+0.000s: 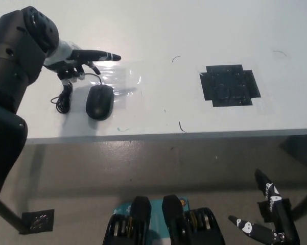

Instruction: The robot uses left hand to click on the left button of the black mouse, which is placed on the left area of the table

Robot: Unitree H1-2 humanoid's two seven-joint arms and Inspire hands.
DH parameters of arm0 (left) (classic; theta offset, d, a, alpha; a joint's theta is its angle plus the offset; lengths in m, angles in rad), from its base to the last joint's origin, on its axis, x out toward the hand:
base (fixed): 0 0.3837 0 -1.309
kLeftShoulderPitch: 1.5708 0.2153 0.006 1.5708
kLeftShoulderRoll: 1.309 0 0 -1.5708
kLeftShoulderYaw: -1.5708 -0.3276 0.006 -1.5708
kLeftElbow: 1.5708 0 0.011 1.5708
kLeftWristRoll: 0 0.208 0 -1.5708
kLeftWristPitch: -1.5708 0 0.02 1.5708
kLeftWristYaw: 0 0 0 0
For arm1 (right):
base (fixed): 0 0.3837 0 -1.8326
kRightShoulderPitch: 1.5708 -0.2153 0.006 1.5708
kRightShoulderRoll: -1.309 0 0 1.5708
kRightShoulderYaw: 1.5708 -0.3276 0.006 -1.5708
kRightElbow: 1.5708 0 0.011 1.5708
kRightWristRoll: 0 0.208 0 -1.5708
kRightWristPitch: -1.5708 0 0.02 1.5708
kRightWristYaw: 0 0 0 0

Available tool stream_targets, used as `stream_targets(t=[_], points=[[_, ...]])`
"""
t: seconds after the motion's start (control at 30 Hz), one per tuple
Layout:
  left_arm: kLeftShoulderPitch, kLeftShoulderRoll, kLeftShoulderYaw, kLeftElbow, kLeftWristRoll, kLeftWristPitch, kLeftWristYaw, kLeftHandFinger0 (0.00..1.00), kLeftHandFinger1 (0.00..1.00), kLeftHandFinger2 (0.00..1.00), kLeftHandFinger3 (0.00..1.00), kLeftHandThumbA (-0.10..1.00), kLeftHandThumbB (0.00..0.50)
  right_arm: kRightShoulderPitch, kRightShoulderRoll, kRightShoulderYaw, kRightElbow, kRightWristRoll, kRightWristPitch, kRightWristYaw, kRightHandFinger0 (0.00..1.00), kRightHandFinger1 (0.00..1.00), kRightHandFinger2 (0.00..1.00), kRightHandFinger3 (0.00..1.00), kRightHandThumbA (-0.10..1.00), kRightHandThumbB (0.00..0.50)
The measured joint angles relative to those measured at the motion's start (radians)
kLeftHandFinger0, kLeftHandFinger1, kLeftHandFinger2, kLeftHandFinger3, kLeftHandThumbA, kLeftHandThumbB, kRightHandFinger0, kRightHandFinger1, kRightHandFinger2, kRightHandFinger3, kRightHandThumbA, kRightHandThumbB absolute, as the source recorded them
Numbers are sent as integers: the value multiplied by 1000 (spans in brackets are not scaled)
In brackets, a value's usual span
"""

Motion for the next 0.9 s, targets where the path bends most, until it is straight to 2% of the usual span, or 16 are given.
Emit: stream_targets(t=[0.2, 0.27, 0.33, 0.37, 0.5, 0.6, 0.77, 0.9], points=[[0, -11, 2, 6, 1, 0, -3, 0, 0, 0, 1000, 1000, 235, 0, 0, 0, 0, 0, 0, 0, 1000, 1000, 1000, 1000, 1000, 135], [0, -11, 2, 8, 3, -1, -3, 0, 0, 40, 1000, 1000, 240, 0, 0, 0, 0, 0, 0, 0, 1000, 1000, 1000, 1000, 1000, 130], [0, -11, -1, 13, 8, -1, -2, 0, 0, 8, 1000, 1000, 219, -1, 0, 0, -1, 0, 0, 0, 1000, 1000, 1000, 1000, 1000, 138], [1, -11, -4, 14, 12, -3, -1, 0, 0, 0, 1000, 1000, 231, -2, 0, 0, -1, 0, 0, 0, 999, 1000, 1000, 1000, 1000, 138], [1, -11, 2, 24, 15, -2, -2, 0, 0, 0, 1000, 1000, 215, -3, 0, 0, -1, -1, 0, 0, 991, 1000, 1000, 1000, 1000, 144], [1, -11, -1, 28, 21, -3, -2, 0, 0, 64, 1000, 1000, 221, -3, 0, 0, -1, -1, 0, 0, 991, 1000, 1000, 1000, 1000, 143], [1, -11, 0, 33, 26, -2, -1, 0, 0, 3, 1000, 1000, 211, -3, 0, 0, -2, -1, 0, 0, 975, 1000, 1000, 1000, 1000, 147], [1, -11, 3, 34, 26, -2, -1, 0, 0, 13, 1000, 1000, 192, -3, -1, 0, -3, -1, 0, 0, 983, 1000, 1000, 1000, 1000, 139]])
